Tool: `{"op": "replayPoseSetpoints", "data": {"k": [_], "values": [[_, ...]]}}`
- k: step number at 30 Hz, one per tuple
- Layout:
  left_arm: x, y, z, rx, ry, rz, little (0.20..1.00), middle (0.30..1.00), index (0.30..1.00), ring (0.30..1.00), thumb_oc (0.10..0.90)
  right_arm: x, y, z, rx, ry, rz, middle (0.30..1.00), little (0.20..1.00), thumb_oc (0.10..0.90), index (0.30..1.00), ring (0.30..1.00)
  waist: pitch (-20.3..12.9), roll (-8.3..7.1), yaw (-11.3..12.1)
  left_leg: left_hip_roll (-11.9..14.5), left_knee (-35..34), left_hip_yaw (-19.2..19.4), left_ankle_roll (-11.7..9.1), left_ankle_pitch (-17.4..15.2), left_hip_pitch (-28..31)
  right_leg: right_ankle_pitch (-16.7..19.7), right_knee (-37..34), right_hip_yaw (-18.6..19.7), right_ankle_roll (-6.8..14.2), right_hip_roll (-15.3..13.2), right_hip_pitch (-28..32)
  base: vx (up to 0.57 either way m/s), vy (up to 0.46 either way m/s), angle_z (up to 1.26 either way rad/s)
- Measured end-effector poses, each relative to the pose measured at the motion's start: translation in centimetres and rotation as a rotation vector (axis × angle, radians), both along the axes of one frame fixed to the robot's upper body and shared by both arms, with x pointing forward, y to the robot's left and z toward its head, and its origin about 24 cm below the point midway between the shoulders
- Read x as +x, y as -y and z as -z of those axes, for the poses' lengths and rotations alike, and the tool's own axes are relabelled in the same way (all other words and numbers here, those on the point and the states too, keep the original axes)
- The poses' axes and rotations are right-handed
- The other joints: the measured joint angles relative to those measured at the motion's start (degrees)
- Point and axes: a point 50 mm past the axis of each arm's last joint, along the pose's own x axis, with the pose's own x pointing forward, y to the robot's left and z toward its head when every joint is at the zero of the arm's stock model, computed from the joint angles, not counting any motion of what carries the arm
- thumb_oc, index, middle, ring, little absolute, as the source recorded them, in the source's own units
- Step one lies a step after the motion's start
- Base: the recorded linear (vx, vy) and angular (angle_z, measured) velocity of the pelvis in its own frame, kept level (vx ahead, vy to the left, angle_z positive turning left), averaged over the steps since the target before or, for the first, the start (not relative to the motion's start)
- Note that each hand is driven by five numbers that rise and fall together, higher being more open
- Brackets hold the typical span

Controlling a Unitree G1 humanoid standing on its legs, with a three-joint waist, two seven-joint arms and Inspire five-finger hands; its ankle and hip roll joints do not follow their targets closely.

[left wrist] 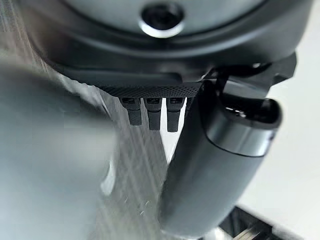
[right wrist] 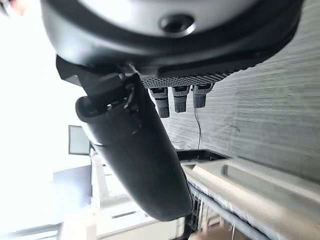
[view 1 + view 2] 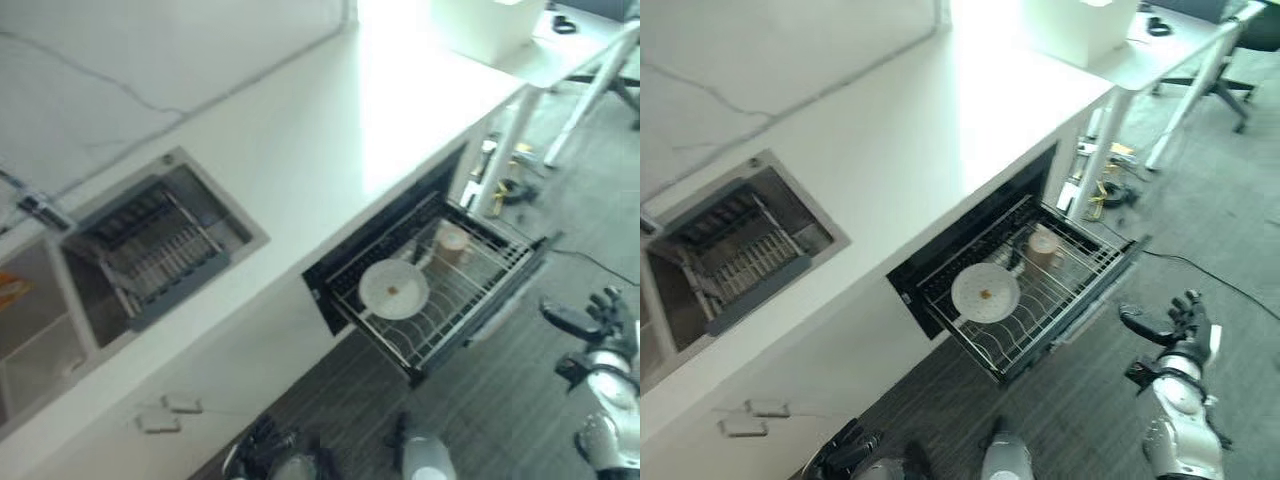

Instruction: Place the dishes in the dishwasher.

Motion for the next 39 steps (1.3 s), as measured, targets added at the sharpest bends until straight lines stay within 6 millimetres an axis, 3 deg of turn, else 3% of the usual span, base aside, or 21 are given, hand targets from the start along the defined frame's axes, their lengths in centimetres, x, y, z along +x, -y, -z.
{"op": "replayPoseSetpoints", "data": {"k": [1, 2, 5, 8, 10, 11, 14, 17, 20, 23, 27, 31, 34, 35, 36, 39], "values": [[1.4, -0.8, -0.4, 0.038, 0.017, 0.004, 0.9, 0.9, 0.9, 0.9, 0.8, 0.4, -1.3, -0.9, 0.012, 0.08, -0.059, 0.9, 0.9, 0.8, 0.9, 0.9, -0.22, -2.62, -1.1, -0.59, 0.37, 0.33, 0.62, -0.07, -1.13, -0.3, -0.85, 0.33, 0.47, -0.32, -0.52, -0.02, 0.26, -0.24], [1.7, -0.7, -0.3, 0.044, 0.013, 0.015, 0.9, 0.9, 0.9, 0.9, 0.8, 0.5, -1.3, -1.3, 0.008, 0.111, -0.055, 0.9, 0.9, 0.8, 0.9, 0.9, -0.42, -3.09, -1.23, -0.97, 1.23, 0.27, 1.02, -0.32, -1.88, 0.14, -1.45, 0.3, 0.29, -0.82, -0.82, -0.03, 0.298, -0.03], [1.5, -0.5, 0.0, 0.074, -0.026, 0.059, 0.9, 0.9, 0.9, 0.9, 0.8, 1.2, -1.7, -2.7, -0.006, 0.214, -0.067, 0.9, 0.9, 0.8, 0.9, 0.9, -0.01, -2.28, -0.17, -1.78, 2.94, 1.49, 2.79, -1.47, -3.25, 1.52, -2.92, 0.7, 1.05, -1.77, -1.29, 0.0, 0.225, -0.07], [0.1, -1.7, 0.2, 0.138, -0.096, 0.057, 0.9, 0.9, 0.9, 0.9, 0.8, 1.3, -1.9, -2.3, 0.002, 0.199, -0.094, 0.9, 0.9, 0.8, 0.9, 0.9, 0.2, -0.88, 1.76, -1.08, 3.89, 2.41, 3.8, -1.99, -3.72, 2.04, -4.24, 0.06, 1.0, -1.68, 0.15, 0.03, 0.042, -0.14], [-0.5, -2.0, 0.4, 0.143, -0.118, 0.054, 0.9, 0.9, 0.9, 0.9, 0.8, 1.4, -2.0, -2.3, 0.006, 0.203, -0.1, 0.9, 0.9, 0.8, 0.9, 0.9, 0.27, -0.89, 1.78, -0.71, 4.12, 2.42, 3.88, -1.96, -3.69, 2.38, -5.03, -0.78, 1.3, -1.67, 0.94, -0.01, -0.149, -0.08], [-0.5, -2.2, 0.3, 0.146, -0.119, 0.041, 0.9, 0.9, 0.9, 0.9, 0.8, 1.5, -2.0, -1.9, 0.01, 0.202, -0.094, 0.9, 0.9, 0.8, 0.9, 0.9, 0.64, -0.51, 2.73, 0.46, 4.66, 2.31, 4.6, -1.55, -3.68, 1.57, -3.35, -1.67, 1.65, -3.01, 0.49, -0.03, -0.152, -0.04], [0.9, -3.1, -0.2, 0.17, -0.088, 0.058, 0.9, 0.9, 0.9, 0.9, 0.8, 2.0, -2.3, -0.4, 0.053, 0.179, -0.061, 0.9, 0.9, 0.8, 0.9, 0.9, 1.53, -1.77, 4.49, 1.13, 5.79, 0.92, 3.12, -0.93, -5.23, 0.96, -2.83, -0.54, 2.68, -7.86, 0.6, -0.03, -0.272, 0.1], [2.0, -3.1, -0.4, 0.17, -0.076, 0.071, 0.9, 0.9, 0.9, 0.9, 0.8, 3.9, -2.3, 0.1, 0.066, 0.139, -0.025, 0.9, 0.9, 0.8, 0.9, 0.9, 2.55, -2.46, 5.96, 3.06, 7.0, 0.66, 0.58, -0.79, -6.97, 1.46, -3.2, -2.08, 3.57, -7.51, 1.21, 0.05, -0.194, 0.04], [1.9, -2.1, -0.2, 0.14, -0.073, 0.063, 0.9, 0.9, 0.9, 0.9, 0.8, 4.9, -0.9, -1.0, 0.015, 0.128, 0.01, 0.9, 0.9, 0.8, 0.9, 0.9, 3.2, -0.02, 6.35, 5.75, 5.84, -0.51, -1.93, 0.72, -6.93, 0.49, -3.06, -3.04, 2.24, -4.53, 1.29, 0.04, -0.14, -0.02], [1.3, -2.2, 0.0, 0.137, -0.09, 0.048, 0.9, 0.9, 0.9, 0.9, 0.8, 4.9, 0.9, -1.3, -0.025, 0.096, 0.069, 0.9, 0.9, 0.8, 0.9, 0.9, 3.22, -0.02, 6.06, 6.97, 2.77, -0.93, -3.7, 2.89, -4.73, -0.97, -1.82, -3.81, 1.31, -3.07, 1.83, 0.04, -0.147, -0.02], [1.3, -2.0, 0.1, 0.132, -0.086, 0.05, 0.9, 0.9, 0.9, 0.9, 0.8, 4.3, 4.0, -1.3, 0.028, 0.082, 0.22, 0.9, 0.9, 0.8, 0.9, 0.9, 3.1, 0.48, 6.18, 7.65, 0.6, -1.61, -4.79, 4.94, -3.71, -1.71, -1.18, -4.34, 0.19, -1.86, 1.92, 0.03, -0.052, 0.06], [1.0, -1.8, 0.2, 0.123, -0.096, 0.054, 0.9, 0.9, 0.9, 0.9, 0.8, 4.1, 4.6, -1.0, 0.087, 0.08, 0.24, 0.9, 0.9, 0.8, 0.9, 0.9, 3.05, 1.38, 6.06, 7.62, -0.72, -1.65, -5.3, 5.39, -2.33, -1.72, 0.48, -4.3, 0.2, -1.86, 1.98, 0.0, -0.007, 0.01], [1.0, -1.7, 0.3, 0.113, -0.093, 0.061, 0.9, 0.9, 0.9, 0.9, 0.8, 3.9, 4.9, 0.4, 0.155, 0.032, 0.241, 0.9, 0.9, 0.8, 0.9, 0.9, 3.06, 1.84, 6.31, 7.52, -1.4, -1.74, -5.48, 5.5, -1.67, -1.72, 1.93, -4.37, 0.21, -2.26, 2.0, 0.01, -0.02, 0.1], [1.0, -1.6, 0.3, 0.11, -0.093, 0.065, 0.9, 0.9, 0.9, 0.9, 0.8, 3.7, 5.1, 1.1, 0.19, 0.007, 0.245, 0.862, 0.862, 0.775, 0.862, 0.862, 3.04, 2.22, 6.36, 7.39, -1.53, -1.81, -5.48, 5.5, -1.55, -1.74, 2.25, -4.44, 0.24, -2.43, 1.97, 0.03, -0.007, 0.11], [1.0, -1.5, 0.3, 0.108, -0.096, 0.073, 0.9, 0.9, 0.9, 0.9, 0.8, 3.7, 5.2, 1.9, 0.235, -0.025, 0.246, 0.324, 0.324, 0.416, 0.324, 0.324, 2.97, 2.76, 6.47, 7.0, -1.7, -1.8, -5.47, 5.49, -1.36, -1.74, 2.48, -4.44, 0.24, -2.69, 2.01, 0.03, -0.006, 0.04], [0.9, -1.4, 0.4, 0.107, -0.1, 0.084, 0.9, 0.9, 0.9, 0.9, 0.8, 3.6, 5.0, 3.1, 0.307, -0.103, 0.219, 0.3, 0.3, 0.4, 0.3, 0.3, 2.74, 3.14, 6.4, 6.65, -2.05, -1.92, -5.43, 5.48, -0.66, -1.73, 2.64, -4.64, 0.25, -3.21, 2.62, 0.0, -0.004, 0.04]]}}
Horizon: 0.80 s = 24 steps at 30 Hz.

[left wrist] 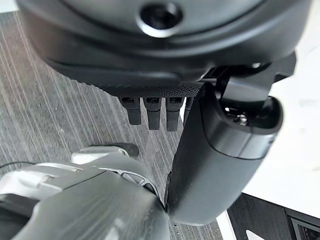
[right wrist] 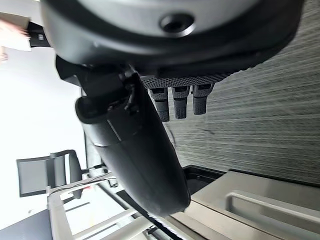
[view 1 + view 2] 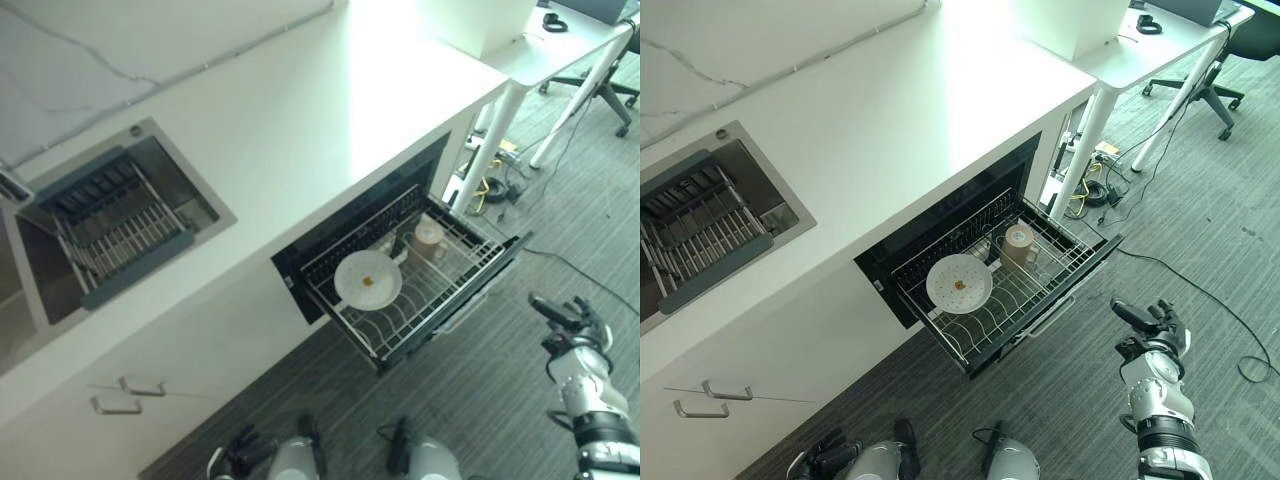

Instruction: Place the dishes in the dishwasher.

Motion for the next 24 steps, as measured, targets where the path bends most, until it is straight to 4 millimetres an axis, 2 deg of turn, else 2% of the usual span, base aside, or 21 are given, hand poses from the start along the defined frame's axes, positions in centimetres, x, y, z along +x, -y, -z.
{"op": "replayPoseSetpoints", "data": {"k": [6, 10, 11, 14, 17, 19, 24], "values": [[0.0, 0.0, 0.0, -0.002, -0.004, 0.003, 0.9, 0.9, 0.9, 0.9, 0.8, -1.2, 0.4, 2.8, 0.199, -0.145, -0.033, 0.3, 0.3, 0.4, 0.3, 0.3, -0.09, 0.09, 1.66, -0.9, -0.32, -0.63, 0.6, 0.35, 0.05, -0.3, 0.07, -0.42, 0.24, -0.89, 0.57, 0.01, -0.008, 0.09], [0.0, 0.2, 0.0, -0.001, -0.008, 0.018, 0.9, 0.9, 0.9, 0.9, 0.8, -2.1, 0.4, 4.2, 0.271, -0.219, -0.021, 0.3, 0.3, 0.4, 0.3, 0.3, -0.36, 0.2, 2.2, -1.4, -0.3, -1.47, 0.93, 0.53, -0.03, -1.17, -0.32, -0.91, 0.28, -1.24, 1.35, 0.01, -0.007, 0.11], [0.0, 0.2, 0.0, -0.002, -0.007, 0.021, 0.9, 0.9, 0.9, 0.9, 0.8, -2.3, 0.3, 4.5, 0.285, -0.237, -0.022, 0.3, 0.3, 0.4, 0.3, 0.3, -0.45, 0.25, 3.01, -1.61, -0.27, -1.49, 1.14, 0.71, -0.16, -1.91, -0.56, -1.0, 0.04, -1.41, 1.37, 0.0, 0.0, 0.0], [-0.2, 0.2, 0.1, -0.001, -0.014, 0.019, 0.9, 0.9, 0.9, 0.9, 0.8, -2.6, 0.2, 4.9, 0.312, -0.266, -0.02, 0.3, 0.3, 0.4, 0.3, 0.3, -0.61, 0.4, 3.28, -1.93, -0.33, -1.91, 1.38, 0.57, -0.21, -2.02, -0.97, -1.7, 0.08, -1.69, 2.32, -0.01, 0.001, 0.1], [-0.5, 0.2, 0.2, -0.007, -0.032, 0.022, 0.9, 0.9, 0.9, 0.9, 0.8, -3.2, 0.3, 5.5, 0.343, -0.301, -0.016, 0.3, 0.3, 0.4, 0.3, 0.3, -2.42, 0.42, 4.84, -2.11, -0.41, -2.14, 1.42, 0.41, -0.48, -2.66, -0.94, -1.9, 0.29, -1.88, 2.32, -0.01, 0.013, 0.09], [-1.1, 0.2, 0.3, -0.008, -0.046, 0.02, 0.9, 0.9, 0.9, 0.9, 0.8, -3.5, 0.2, 5.8, 0.357, -0.323, -0.016, 0.3, 0.3, 0.4, 0.3, 0.3, -3.67, 0.48, 4.85, -2.32, -0.42, -3.0, 1.47, 0.48, -1.16, -2.86, -0.95, -2.75, 0.43, -2.09, 2.35, 0.02, 0.02, 0.19], [-1.9, 0.3, 0.5, -0.011, -0.071, 0.023, 0.9, 0.9, 0.9, 0.9, 0.8, -3.1, 0.1, 5.6, 0.358, -0.311, -0.028, 0.3, 0.3, 0.4, 0.3, 0.3, -4.17, 1.08, 6.29, -2.98, -0.42, -4.05, 1.62, 0.58, -1.23, -2.7, -0.73, -3.81, 0.59, -2.75, 3.11, 0.01, 0.016, 0.15]]}}
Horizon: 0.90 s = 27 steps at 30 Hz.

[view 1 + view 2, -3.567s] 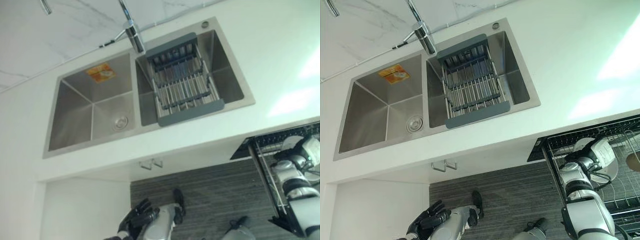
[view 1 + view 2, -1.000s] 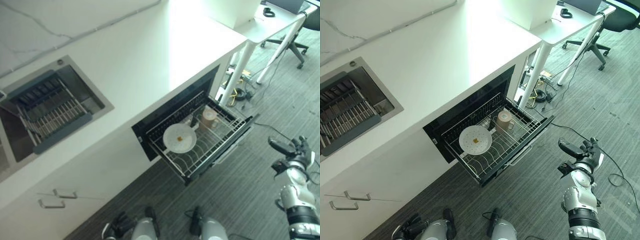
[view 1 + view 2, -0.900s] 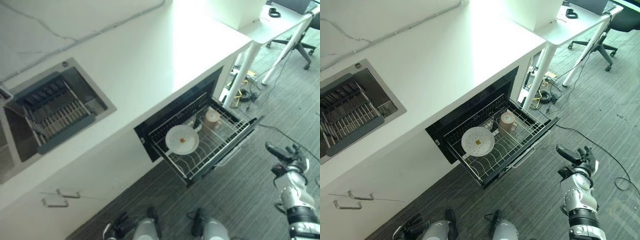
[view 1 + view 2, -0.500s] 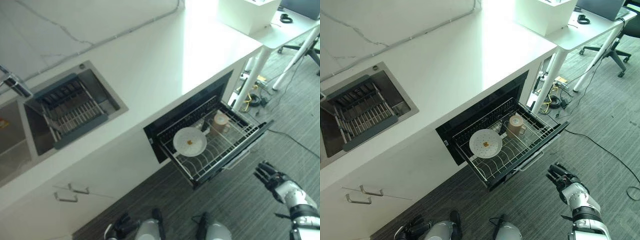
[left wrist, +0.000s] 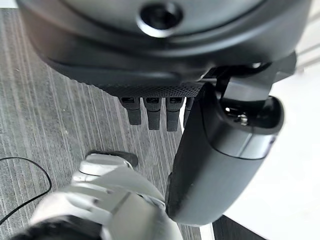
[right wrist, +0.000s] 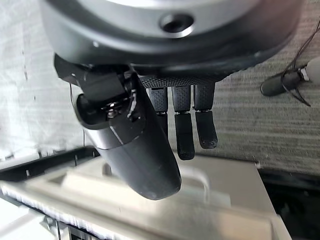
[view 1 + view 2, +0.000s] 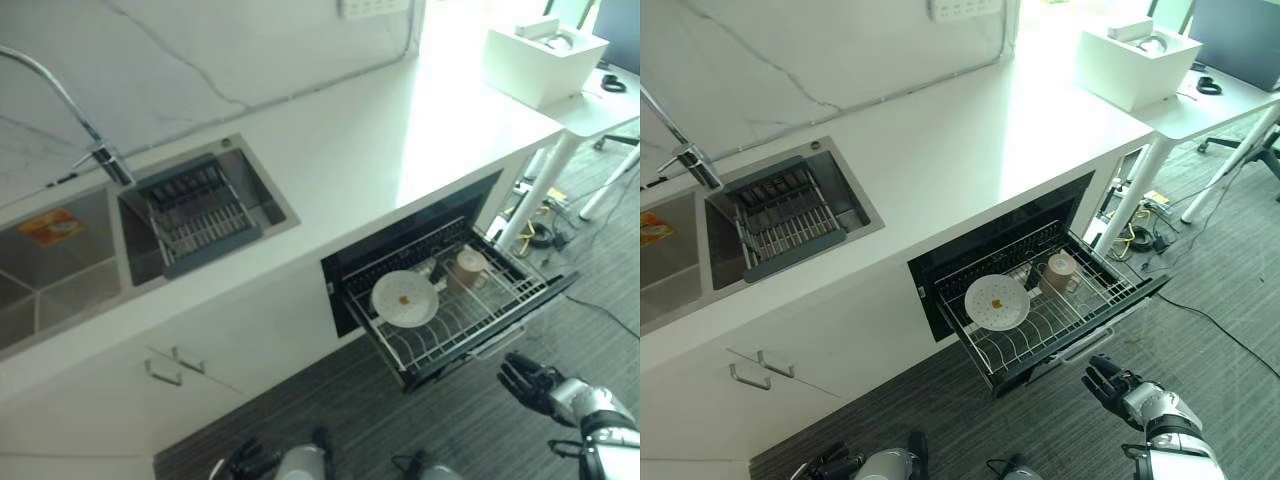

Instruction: Place the dishes in the dishwasher.

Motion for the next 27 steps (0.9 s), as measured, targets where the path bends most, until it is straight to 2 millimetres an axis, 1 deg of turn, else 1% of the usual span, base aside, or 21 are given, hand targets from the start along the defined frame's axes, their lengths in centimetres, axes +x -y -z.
{"op": "replayPoseSetpoints", "data": {"k": [3, 5, 7, 9, 10, 11, 12, 13, 14, 15, 16, 17, 18, 20, 21, 23, 24, 25, 27], "values": [[-0.8, 0.0, 0.1, -0.002, -0.02, -0.001, 0.9, 0.9, 0.9, 0.9, 0.8, 0.5, -0.1, -0.3, -0.013, -0.001, -0.015, 0.3, 0.3, 0.4, 0.3, 0.3, -0.05, 0.14, 0.85, -0.46, -0.02, -1.02, -0.05, 0.3, -0.71, -0.1, 0.2, -1.19, 0.11, -0.38, 0.34, 0.0, 0.017, 0.23], [-1.2, 0.0, 0.2, -0.002, -0.033, -0.002, 0.9, 0.9, 0.9, 0.9, 0.8, 0.0, 0.4, -0.2, -0.021, -0.027, 0.004, 0.3, 0.3, 0.4, 0.3, 0.3, -0.01, 0.08, 1.39, -0.77, -0.01, -1.7, 0.37, 0.61, -1.23, -0.1, 0.2, -1.85, 0.11, -0.69, 0.35, -0.01, 0.012, 0.21], [-2.0, 0.0, 0.4, -0.004, -0.061, -0.003, 0.9, 0.9, 0.9, 0.9, 0.8, -0.2, 0.7, -0.3, -0.034, -0.042, 0.012, 0.3, 0.3, 0.4, 0.3, 0.3, 0.07, 0.3, 1.7, -1.14, -0.08, -2.27, 0.37, 0.53, -1.67, -0.03, -0.06, -2.98, 0.24, -1.11, 0.84, 0.09, 0.007, 0.29], [-2.7, 0.0, 0.6, -0.004, -0.093, -0.001, 0.9, 0.9, 0.9, 0.9, 0.8, -0.5, 1.1, -0.3, -0.048, -0.064, 0.027, 0.3, 0.3, 0.4, 0.3, 0.3, 0.14, 0.61, 1.94, -1.13, -0.24, -1.95, 0.68, 0.0, -1.71, 0.02, -0.99, -4.01, 1.03, -1.24, 2.16, 0.06, 0.037, 0.38], [-2.8, 0.0, 0.6, -0.003, -0.098, 0.001, 0.9, 0.9, 0.9, 0.9, 0.8, -0.9, 1.5, -0.3, -0.058, -0.08, 0.039, 0.3, 0.3, 0.4, 0.3, 0.3, 0.24, 0.69, 2.24, -1.21, -0.52, -1.68, 0.73, 0.02, -1.79, 0.17, -1.37, -4.54, 1.3, -1.5, 2.74, 0.02, 0.039, 0.57], [-2.9, 0.0, 0.6, -0.003, -0.096, 0.007, 0.9, 0.9, 0.9, 0.9, 0.8, -1.3, 2.3, -0.6, -0.081, -0.103, 0.055, 0.3, 0.3, 0.4, 0.3, 0.3, 0.47, 0.71, 3.12, -1.24, -1.0, -1.03, 0.81, 0.07, -1.89, 0.31, -1.71, -5.69, 1.53, -2.01, 3.29, 0.04, 0.039, 0.65], [-3.0, 0.0, 0.6, -0.01, -0.097, 0.009, 0.9, 0.9, 0.9, 0.9, 0.8, -1.6, 2.7, -0.7, -0.096, -0.118, 0.065, 0.3, 0.3, 0.4, 0.3, 0.3, 0.61, 0.7, 3.3, -1.1, -1.03, -0.42, 0.83, 0.09, -1.99, 0.38, -2.18, -6.71, 1.64, -2.24, 3.94, 0.06, 0.05, 0.67], [-3.4, 0.0, 0.7, -0.014, -0.11, 0.008, 0.9, 0.9, 0.9, 0.9, 0.8, -1.7, 3.0, -0.8, -0.1, -0.12, 0.074, 0.3, 0.3, 0.4, 0.3, 0.3, 0.63, 0.71, 3.33, -1.24, -0.96, -0.3, 1.18, 0.4, -2.1, 0.34, -2.36, -6.93, 1.67, -2.51, 4.55, 0.08, 0.059, 0.6], [-4.0, 0.1, 0.7, -0.02, -0.121, 0.009, 0.9, 0.9, 0.9, 0.9, 0.8, -1.6, 3.1, -1.0, -0.104, -0.12, 0.08, 0.3, 0.3, 0.4, 0.3, 0.3, 0.81, 0.93, 3.62, -1.67, -0.81, -0.43, 1.36, 0.89, -2.05, -0.03, -2.48, -7.15, 1.99, -2.76, 5.34, 0.08, 0.06, 0.47], [-4.4, 0.1, 0.8, -0.02, -0.132, 0.01, 0.9, 0.9, 0.9, 0.9, 0.8, -1.5, 3.2, -1.2, -0.114, -0.12, 0.088, 0.3, 0.3, 0.4, 0.3, 0.3, 0.89, 1.01, 4.58, -2.3, -0.81, -0.49, 1.56, 0.76, -2.01, -0.25, -2.62, -7.67, 2.38, -3.29, 5.73, 0.08, 0.081, 0.4], [-4.5, 0.0, 0.8, -0.013, -0.137, 0.017, 0.9, 0.9, 0.9, 0.9, 0.8, -1.1, 3.2, -1.4, -0.118, -0.107, 0.089, 0.3, 0.3, 0.4, 0.3, 0.3, 1.47, 1.15, 4.88, -2.92, -0.65, -1.0, 1.69, 0.73, -1.98, -0.08, -2.89, -8.43, 2.63, -3.67, 6.45, 0.08, 0.079, 0.45], [-4.4, 0.0, 0.8, -0.013, -0.132, 0.018, 0.9, 0.9, 0.9, 0.9, 0.8, -0.4, 3.2, -2.0, -0.132, -0.093, 0.098, 0.3, 0.3, 0.4, 0.3, 0.3, 2.33, 1.63, 5.91, -4.18, -0.48, -1.72, 1.76, 0.79, -2.1, 0.25, -3.17, -9.7, 3.55, -4.32, 7.64, 0.08, 0.074, 0.47], [-4.2, 0.0, 0.7, -0.015, -0.117, 0.021, 0.9, 0.9, 0.9, 0.9, 0.8, -0.5, 3.4, -2.2, -0.142, -0.096, 0.106, 0.3, 0.3, 0.4, 0.3, 0.3, 2.52, 1.71, 6.65, -4.5, -0.44, -2.08, 1.89, 0.69, -2.12, 0.26, -3.45, -10.32, 3.58, -4.63, 8.01, 0.06, 0.045, 0.49], [-4.0, -0.1, 0.6, -0.015, -0.104, 0.023, 0.9, 0.9, 0.9, 0.9, 0.8, 0.5, 3.4, -2.9, -0.149, -0.065, 0.104, 0.3, 0.3, 0.4, 0.3, 0.3, 3.09, 2.04, 7.25, -5.33, 0.23, -3.59, 2.35, 0.39, -3.0, 0.44, -4.02, -11.85, 3.75, -5.12, 9.12, 0.07, 0.045, 0.57], [-3.8, -0.1, 0.6, -0.015, -0.095, 0.025, 0.9, 0.9, 0.9, 0.9, 0.8, 1.6, 3.5, -4.0, -0.163, -0.02, 0.107, 0.3, 0.3, 0.4, 0.3, 0.3, 3.88, 2.27, 7.86, -6.13, 1.12, -4.83, 2.53, 0.18, -4.33, 0.45, -4.44, -11.85, 3.76, -5.24, 9.17, 0.08, 0.058, 0.61], [-3.7, -0.1, 0.6, -0.016, -0.094, 0.024, 0.9, 0.9, 0.9, 0.9, 0.8, 2.5, 3.4, -4.9, -0.165, 0.015, 0.106, 0.3, 0.3, 0.4, 0.3, 0.3, 4.44, 2.47, 8.4, -7.12, 1.45, -5.55, 2.66, 0.28, -5.23, 0.49, -4.44, -11.86, 3.81, -5.58, 9.25, 0.07, 0.07, 0.48], [-3.5, 0.0, 0.6, -0.019, -0.084, 0.028, 0.9, 0.9, 0.9, 0.9, 0.8, 2.5, 3.9, -5.4, -0.173, 0.02, 0.121, 0.3, 0.3, 0.4, 0.3, 0.3, 4.64, 2.82, 9.19, -7.72, 1.61, -5.92, 2.66, 0.28, -5.66, 0.49, -4.51, -11.92, 3.82, -5.72, 9.27, 0.04, 0.06, 0.41], [-3.5, -0.1, 0.5, -0.016, -0.076, 0.028, 0.9, 0.9, 0.9, 0.9, 0.8, 2.6, 4.3, -5.8, -0.179, 0.023, 0.134, 0.3, 0.3, 0.4, 0.3, 0.3, 4.76, 3.09, 9.44, -7.86, 1.83, -6.6, 2.68, 0.3, -6.05, 0.49, -4.64, -12.02, 3.82, -5.75, 9.35, 0.01, 0.047, 0.46], [-3.4, -0.2, 0.5, -0.011, -0.064, 0.024, 0.9, 0.9, 0.9, 0.9, 0.8, 3.0, 5.4, -7.4, -0.229, 0.05, 0.147, 0.3, 0.3, 0.4, 0.3, 0.3, 5.91, 3.99, 10.2, -8.47, 2.07, -7.66, 3.63, 0.97, -6.48, 0.52, -4.77, -12.22, 3.86, -5.75, 9.62, 0.01, 0.05, 0.45]]}}
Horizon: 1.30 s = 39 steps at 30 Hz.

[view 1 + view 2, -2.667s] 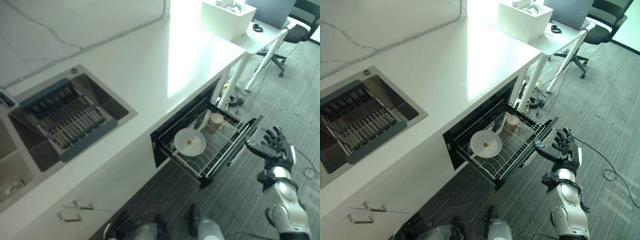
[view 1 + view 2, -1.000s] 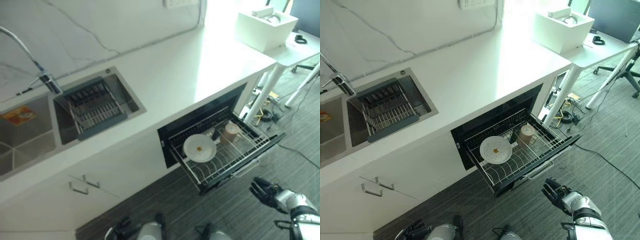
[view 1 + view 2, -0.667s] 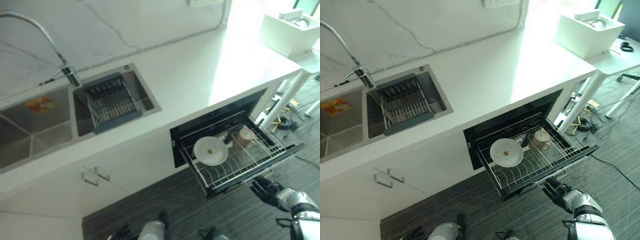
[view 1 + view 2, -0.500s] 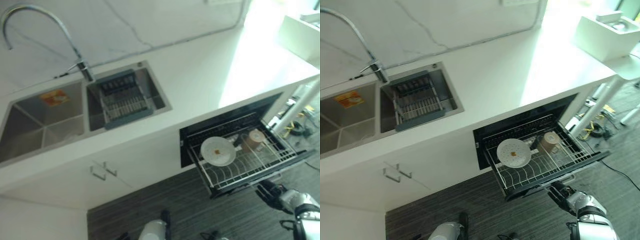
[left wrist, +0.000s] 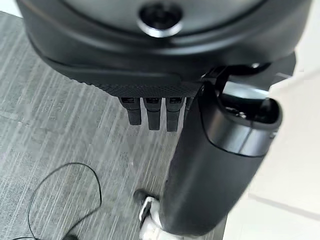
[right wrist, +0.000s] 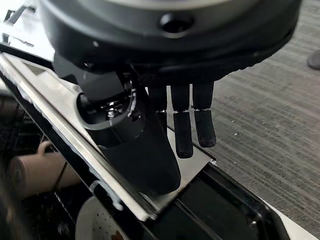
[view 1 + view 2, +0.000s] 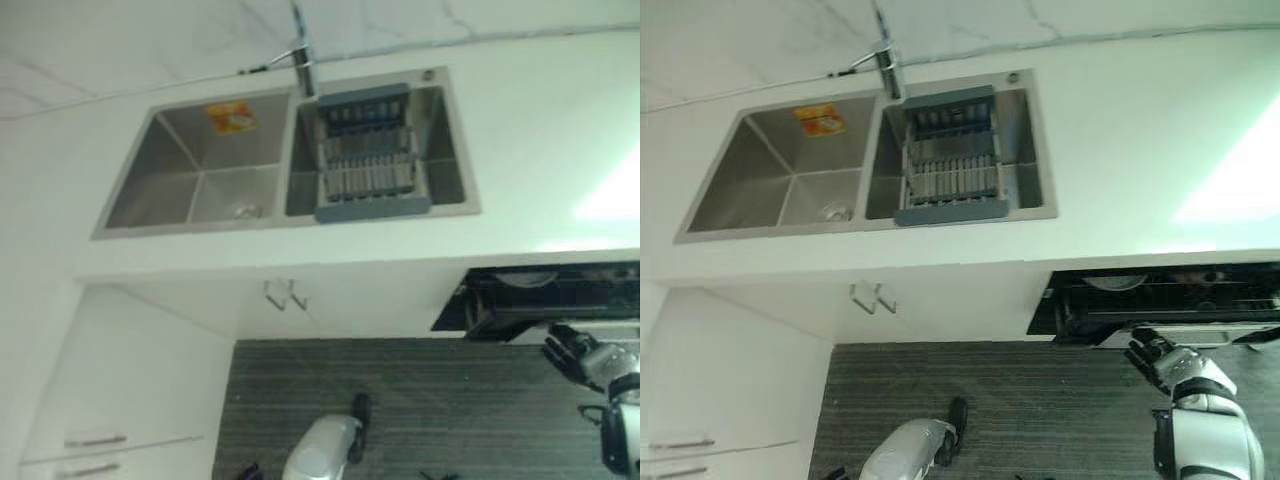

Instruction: Place the dishes in the dishwasher.

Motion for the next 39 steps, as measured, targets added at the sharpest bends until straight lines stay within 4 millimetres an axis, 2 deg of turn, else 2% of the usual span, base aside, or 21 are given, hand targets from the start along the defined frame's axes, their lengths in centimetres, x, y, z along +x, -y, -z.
{"op": "replayPoseSetpoints", "data": {"k": [2, 5, 11, 13, 17, 20, 21, 22, 23, 24, 26, 28, 31, 33, 36, 39], "values": [[0.0, 0.1, 0.0, -0.009, 0.001, 0.003, 0.9, 0.9, 0.9, 0.9, 0.8, 0.8, 0.7, -1.8, -0.043, 0.057, 0.011, 0.3, 0.3, 0.4, 0.3, 0.3, 1.18, 0.96, 0.81, -0.37, -0.04, -0.7, 0.0, 0.21, -0.76, -0.09, -0.96, -0.29, 0.15, 0.26, -0.04, 0.02, 0.065, 0.22], [-0.4, 0.2, 0.1, -0.03, -0.002, 0.012, 0.9, 0.9, 0.9, 0.9, 0.8, 2.5, 0.6, -4.0, -0.089, 0.16, 0.005, 0.3, 0.3, 0.4, 0.3, 0.3, 2.21, 2.3, 1.1, -0.77, -0.12, -1.17, 0.18, 0.51, -1.81, 0.08, -1.88, -1.21, 0.42, 0.34, -0.23, 0.02, 0.08, 0.11], [0.6, 0.4, -0.2, -0.048, 0.075, 0.026, 0.9, 0.9, 0.9, 0.9, 0.8, 3.2, 0.2, -4.2, -0.135, 0.177, -0.04, 0.3, 0.3, 0.4, 0.3, 0.3, 2.76, 2.38, 1.16, -0.82, -0.73, -1.47, 0.35, 1.05, -2.99, 0.15, -2.35, -1.42, 0.53, 0.55, -1.5, 0.0, 0.032, 0.01], [1.5, 0.5, -0.5, -0.056, 0.122, 0.028, 0.9, 0.9, 0.9, 0.9, 0.8, 3.5, 0.0, -4.4, -0.149, 0.21, -0.045, 0.3, 0.3, 0.4, 0.3, 0.3, 2.85, 2.33, 0.95, -0.54, -1.16, -1.44, -0.05, 1.47, -3.77, 0.5, -2.98, -1.48, 1.02, 1.05, -2.15, 0.0, 0.0, 0.0], [2.6, 0.6, -0.9, -0.059, 0.179, 0.05, 0.9, 0.9, 0.9, 0.9, 0.8, 4.0, -0.7, -4.0, -0.144, 0.242, -0.07, 0.3, 0.3, 0.4, 0.3, 0.3, 3.39, 1.53, 0.36, 0.0, -1.0, -1.45, 0.0, 1.52, -3.9, 0.75, -3.08, -1.29, 1.32, 1.62, -2.32, 0.0, -0.01, -0.01], [4.6, 0.3, -1.6, -0.055, 0.26, 0.026, 0.9, 0.9, 0.9, 0.9, 0.8, 4.9, -2.2, -3.4, -0.171, 0.263, -0.173, 0.3, 0.3, 0.4, 0.3, 0.3, 5.12, -0.75, -0.92, 1.27, -0.62, -1.33, -0.02, 1.5, -3.88, 1.45, -2.63, -1.0, 1.23, 2.61, -2.53, -0.01, -0.04, -0.05], [5.1, 0.4, -1.7, -0.057, 0.276, 0.032, 0.9, 0.9, 0.9, 0.9, 0.8, 5.1, -2.5, -3.5, -0.175, 0.267, -0.187, 0.335, 0.335, 0.424, 0.335, 0.335, 5.41, -0.89, -1.08, 1.73, -0.57, -1.28, -0.02, 1.5, -3.83, 2.73, -2.5, -1.02, 1.34, 2.86, -2.69, -0.03, -0.051, -0.06], [6.0, 0.5, -2.0, -0.061, 0.305, 0.041, 0.9, 0.9, 0.9, 0.9, 0.8, 5.0, -2.5, -3.2, -0.176, 0.273, -0.205, 0.444, 0.444, 0.496, 0.444, 0.444, 5.7, -1.3, -1.56, 2.14, -0.48, -1.0, -0.08, 1.45, -3.59, 2.82, -2.46, -0.84, 1.38, 2.98, -2.67, -0.03, -0.045, -0.06], [6.8, 0.4, -2.3, -0.06, 0.332, 0.041, 0.9, 0.9, 0.9, 0.9, 0.8, 4.7, -2.7, -2.7, -0.189, 0.288, -0.241, 0.547, 0.547, 0.565, 0.547, 0.547, 5.88, -1.59, -1.69, 2.49, -0.22, -0.68, -0.13, 1.41, -3.54, 2.67, -2.34, -0.83, 1.13, 3.02, -2.56, -0.03, -0.037, -0.12], [7.3, 0.1, -2.7, -0.06, 0.368, 0.02, 0.9, 0.9, 0.9, 0.9, 0.8, 4.9, -3.6, -2.3, -0.174, 0.339, -0.304, 0.9, 0.9, 0.8, 0.9, 0.9, 6.36, -2.38, -1.85, 2.82, -0.07, -0.15, -0.12, 1.42, -3.35, 2.52, -2.01, -0.14, 0.93, 3.38, -2.67, -0.04, -0.047, -0.22], [8.6, 0.0, -3.3, -0.052, 0.418, 0.014, 0.9, 0.9, 0.9, 0.9, 0.8, 5.4, -5.3, -2.0, -0.162, 0.425, -0.402, 0.9, 0.9, 0.8, 0.9, 0.9, 6.77, -3.31, -4.26, 3.59, 0.53, 1.04, -0.16, 1.35, -2.42, 2.47, -1.96, 0.89, 0.81, 3.66, -2.3, -0.04, -0.063, -0.31], [9.6, -0.9, -3.8, -0.015, 0.432, 0.016, 0.9, 0.9, 0.9, 0.9, 0.8, 5.9, -8.8, -1.0, -0.116, 0.52, -0.522, 0.9, 0.9, 0.8, 0.9, 0.9, 6.84, -5.34, -6.39, 4.85, 0.95, 3.22, -0.2, 1.29, -0.42, 2.42, -0.76, 3.98, 0.73, 3.82, -2.48, -0.01, -0.062, -0.53], [12.1, -1.2, -4.9, 0.005, 0.503, -0.001, 0.9, 0.9, 0.9, 0.9, 0.8, 5.1, -11.5, 1.3, -0.047, 0.545, -0.638, 0.9, 0.9, 0.8, 0.9, 0.9, 6.47, -5.94, -7.8, 6.84, 1.11, 4.77, -1.08, 0.18, 1.95, 2.25, -0.33, 6.15, 0.45, 4.78, -1.85, 0.01, -0.067, -0.45], [12.6, -1.2, -5.3, 0.013, 0.525, -0.008, 0.9, 0.9, 0.9, 0.9, 0.8, 4.3, -13.2, 2.6, -0.011, 0.567, -0.725, 0.9, 0.9, 0.8, 0.9, 0.9, 5.6, -6.93, -8.64, 7.46, 1.11, 5.82, -1.08, 0.17, 3.03, 2.24, -0.07, 7.04, 0.43, 5.06, -1.53, 0.0, -0.061, -0.37], [12.1, -1.3, -5.0, 0.025, 0.501, -0.017, 0.9, 0.9, 0.9, 0.9, 0.8, 0.8, -15.2, 6.9, 0.056, 0.48, -0.828, 0.9, 0.9, 0.8, 0.9, 0.9, 1.72, -9.28, -10.04, 8.61, 1.28, 7.35, -2.16, -1.17, 4.51, 1.39, -0.23, 8.4, -0.67, 5.76, -1.6, -0.02, -0.051, -0.38], [11.8, -1.5, -4.8, 0.034, 0.48, -0.026, 0.9, 0.9, 0.9, 0.9, 0.8, -3.0, -15.1, 10.0, 0.078, 0.358, -0.854, 0.9, 0.9, 0.8, 0.9, 0.9, -0.03, -10.02, -11.82, 9.68, 1.78, 7.82, -2.95, -2.28, 4.65, 0.82, 0.65, 9.92, -1.02, 6.38, -2.62, -0.01, -0.05, -0.29]]}}
